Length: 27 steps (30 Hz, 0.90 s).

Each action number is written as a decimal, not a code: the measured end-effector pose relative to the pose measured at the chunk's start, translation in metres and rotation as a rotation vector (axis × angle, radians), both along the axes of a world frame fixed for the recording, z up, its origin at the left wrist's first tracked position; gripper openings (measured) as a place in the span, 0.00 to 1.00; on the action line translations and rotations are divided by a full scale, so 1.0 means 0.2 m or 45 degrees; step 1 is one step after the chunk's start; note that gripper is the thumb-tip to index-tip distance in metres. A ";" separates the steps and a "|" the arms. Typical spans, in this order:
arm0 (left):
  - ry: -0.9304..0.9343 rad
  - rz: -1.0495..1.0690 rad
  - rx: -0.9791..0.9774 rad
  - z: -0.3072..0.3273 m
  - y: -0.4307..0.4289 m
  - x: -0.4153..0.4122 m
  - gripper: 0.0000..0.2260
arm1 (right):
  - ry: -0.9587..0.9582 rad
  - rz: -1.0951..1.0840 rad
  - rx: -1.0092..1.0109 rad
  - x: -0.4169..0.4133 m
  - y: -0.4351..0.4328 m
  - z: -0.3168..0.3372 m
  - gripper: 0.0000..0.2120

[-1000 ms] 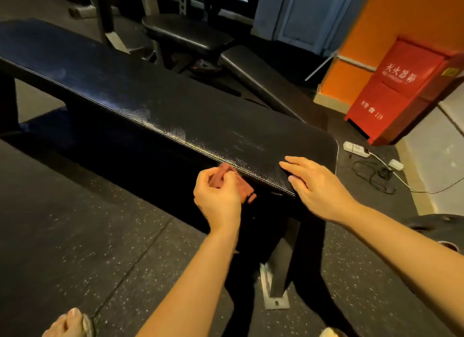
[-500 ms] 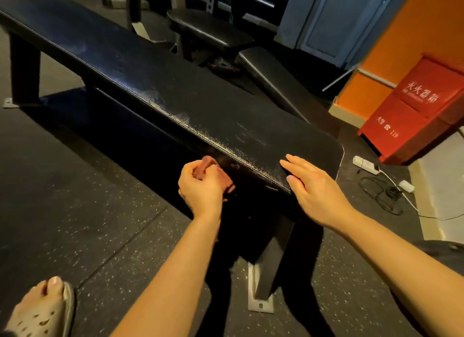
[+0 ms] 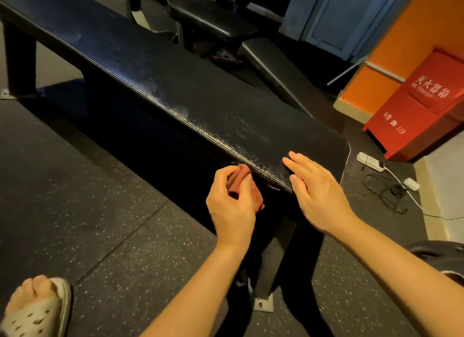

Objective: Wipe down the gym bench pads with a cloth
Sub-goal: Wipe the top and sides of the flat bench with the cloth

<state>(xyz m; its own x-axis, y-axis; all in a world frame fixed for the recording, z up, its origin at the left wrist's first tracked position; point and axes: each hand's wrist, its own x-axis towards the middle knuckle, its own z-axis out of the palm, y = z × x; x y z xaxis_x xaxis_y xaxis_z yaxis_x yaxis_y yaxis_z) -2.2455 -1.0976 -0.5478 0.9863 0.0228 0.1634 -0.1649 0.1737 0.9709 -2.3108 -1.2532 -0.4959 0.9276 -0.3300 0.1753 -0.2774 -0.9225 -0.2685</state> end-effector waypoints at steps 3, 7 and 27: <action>0.009 0.082 -0.034 -0.01 -0.01 0.07 0.07 | -0.003 0.001 -0.011 0.01 0.00 0.00 0.21; 0.058 0.160 -0.016 0.00 0.02 0.19 0.06 | -0.009 -0.012 -0.024 0.00 0.01 -0.01 0.22; -0.122 -0.085 0.091 0.01 0.00 0.05 0.08 | -0.054 -0.050 -0.057 0.01 0.04 -0.02 0.26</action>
